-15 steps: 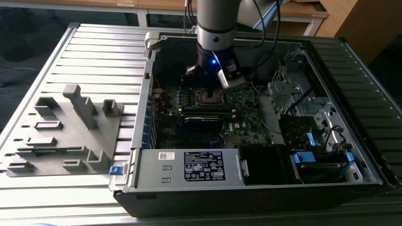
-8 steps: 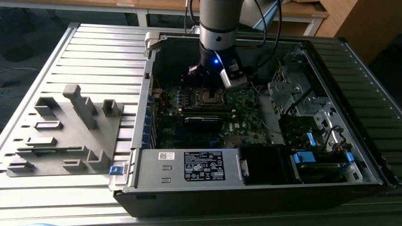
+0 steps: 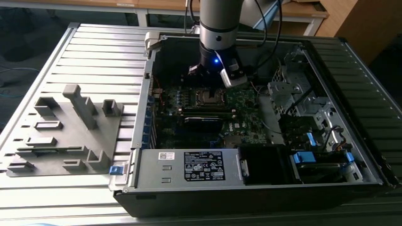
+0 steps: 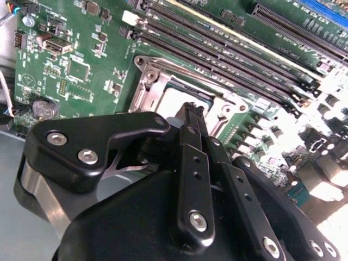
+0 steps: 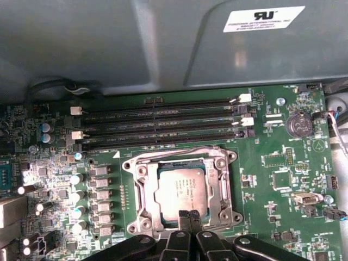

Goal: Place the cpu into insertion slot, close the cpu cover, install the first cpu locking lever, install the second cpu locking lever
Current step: 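Install the second cpu locking lever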

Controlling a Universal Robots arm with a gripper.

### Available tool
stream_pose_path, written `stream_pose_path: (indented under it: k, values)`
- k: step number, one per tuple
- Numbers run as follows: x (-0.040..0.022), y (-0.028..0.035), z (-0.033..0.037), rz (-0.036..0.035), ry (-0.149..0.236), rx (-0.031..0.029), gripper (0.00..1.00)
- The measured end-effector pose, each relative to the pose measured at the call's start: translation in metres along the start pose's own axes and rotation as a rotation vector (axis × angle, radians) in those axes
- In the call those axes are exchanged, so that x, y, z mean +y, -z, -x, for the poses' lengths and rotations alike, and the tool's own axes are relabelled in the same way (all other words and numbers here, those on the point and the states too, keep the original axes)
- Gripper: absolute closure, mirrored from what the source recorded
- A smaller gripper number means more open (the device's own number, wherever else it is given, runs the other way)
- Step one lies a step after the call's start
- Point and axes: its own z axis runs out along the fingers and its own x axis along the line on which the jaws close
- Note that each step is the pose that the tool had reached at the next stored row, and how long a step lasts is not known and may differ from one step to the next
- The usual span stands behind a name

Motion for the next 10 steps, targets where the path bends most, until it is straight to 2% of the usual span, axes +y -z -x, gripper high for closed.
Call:
stream_pose_path:
  k: [10]
  values:
    - [0.0030, -0.0004, -0.0004, -0.0008, -0.015, -0.0010, 0.89]
